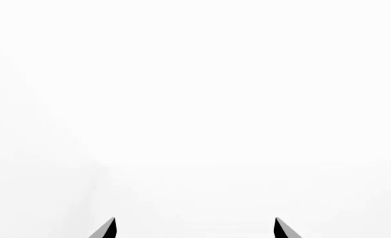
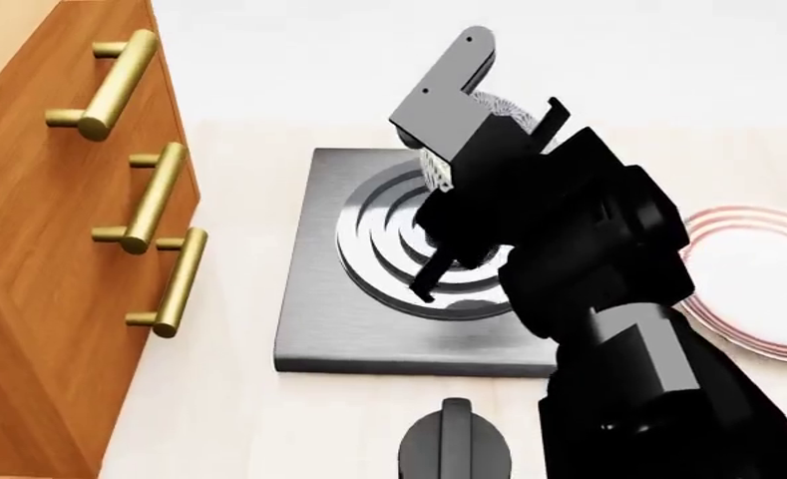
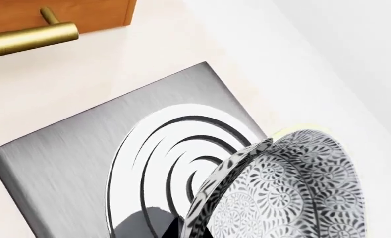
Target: Put the bowl on the stove.
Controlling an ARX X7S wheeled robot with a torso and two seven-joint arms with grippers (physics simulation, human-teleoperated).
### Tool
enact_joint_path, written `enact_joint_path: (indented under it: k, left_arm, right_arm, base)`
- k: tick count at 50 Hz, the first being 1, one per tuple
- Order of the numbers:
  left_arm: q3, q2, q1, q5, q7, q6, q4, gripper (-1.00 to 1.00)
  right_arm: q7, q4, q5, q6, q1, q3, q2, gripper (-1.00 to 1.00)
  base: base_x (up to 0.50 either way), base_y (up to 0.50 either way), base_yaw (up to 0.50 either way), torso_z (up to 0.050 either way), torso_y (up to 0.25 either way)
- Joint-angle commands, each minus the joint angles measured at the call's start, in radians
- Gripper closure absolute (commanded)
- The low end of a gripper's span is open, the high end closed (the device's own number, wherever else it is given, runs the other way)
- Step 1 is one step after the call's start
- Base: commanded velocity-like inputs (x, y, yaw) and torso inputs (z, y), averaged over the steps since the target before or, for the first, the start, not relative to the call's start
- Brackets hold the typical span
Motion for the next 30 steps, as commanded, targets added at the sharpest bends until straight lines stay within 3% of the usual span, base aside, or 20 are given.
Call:
enact_joint_path:
  k: [1,19,30]
  left_arm:
    - [-0.028,0.028,0.004,0.013,0.012,-0.003,-0.005,-1.0]
    - [-0.034,0.025,0.017,0.025,0.017,-0.009,-0.001,-1.0]
    - [-0.035,0.027,0.019,0.025,0.024,-0.006,0.001,-1.0]
  right_arm:
    - [-0.017,0.0,-0.02,-0.003,0.005,0.028,-0.019,1.0]
    - [-0.016,0.0,-0.019,0.0,0.002,0.032,-0.025,1.0]
    - [-0.013,0.0,-0.019,-0.004,0.001,0.041,-0.028,1.0]
  base:
    - [0.0,0.0,0.0,0.0,0.0]
    - [0.0,0.0,0.0,0.0,0.0]
    - [0.0,0.0,0.0,0.006,-0.22]
